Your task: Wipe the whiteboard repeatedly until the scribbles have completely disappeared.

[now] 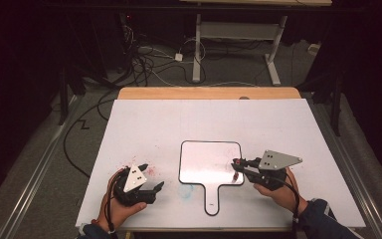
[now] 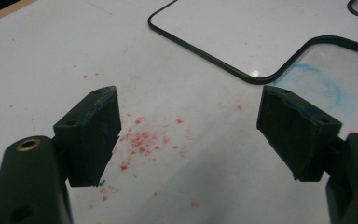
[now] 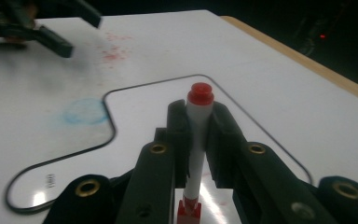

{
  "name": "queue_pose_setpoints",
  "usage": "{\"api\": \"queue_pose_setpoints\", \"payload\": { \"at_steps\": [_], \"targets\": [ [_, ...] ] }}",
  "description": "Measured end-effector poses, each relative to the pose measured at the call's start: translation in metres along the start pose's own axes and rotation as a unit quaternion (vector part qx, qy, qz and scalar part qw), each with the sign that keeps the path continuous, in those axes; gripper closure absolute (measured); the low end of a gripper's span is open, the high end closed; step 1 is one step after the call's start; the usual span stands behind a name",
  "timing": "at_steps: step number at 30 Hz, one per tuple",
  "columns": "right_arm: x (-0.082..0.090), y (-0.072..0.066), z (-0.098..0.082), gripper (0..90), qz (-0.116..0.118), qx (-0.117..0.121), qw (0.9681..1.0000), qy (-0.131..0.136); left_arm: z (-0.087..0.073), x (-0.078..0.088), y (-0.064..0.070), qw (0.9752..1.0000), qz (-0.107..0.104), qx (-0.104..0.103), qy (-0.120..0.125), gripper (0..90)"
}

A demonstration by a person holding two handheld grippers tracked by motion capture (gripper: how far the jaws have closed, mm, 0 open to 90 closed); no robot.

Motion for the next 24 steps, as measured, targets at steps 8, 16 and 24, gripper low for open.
{"api": "queue_pose_setpoints", "payload": {
  "at_steps": [8,16,24],
  "targets": [
    [0.000,0.029,-0.005,81.5,-0.030,-0.038,0.9988,0.007,0.000,-0.001,0.000,1.0000,0.000,0.001,0.000,20.8],
    [-0.004,-0.009,0.004,81.5,0.025,-0.020,0.9994,0.010,0.000,0.000,0.000,1.0000,-0.001,-0.001,0.000,20.9],
    [-0.002,0.007,0.001,81.5,-0.010,-0.003,0.9999,-0.002,0.000,-0.001,0.001,1.0000,-0.003,0.000,-0.002,20.9]
  ]
}}
Point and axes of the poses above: each handheld gripper's, and its own axes: x roughly backward along the jaws, z roughly out of its top, y roughly to its right, the point moved 10 cm from there along -x, roughly forward along the jaws, and after that the axes turned 11 degrees about -y, right-handed, at the moved point
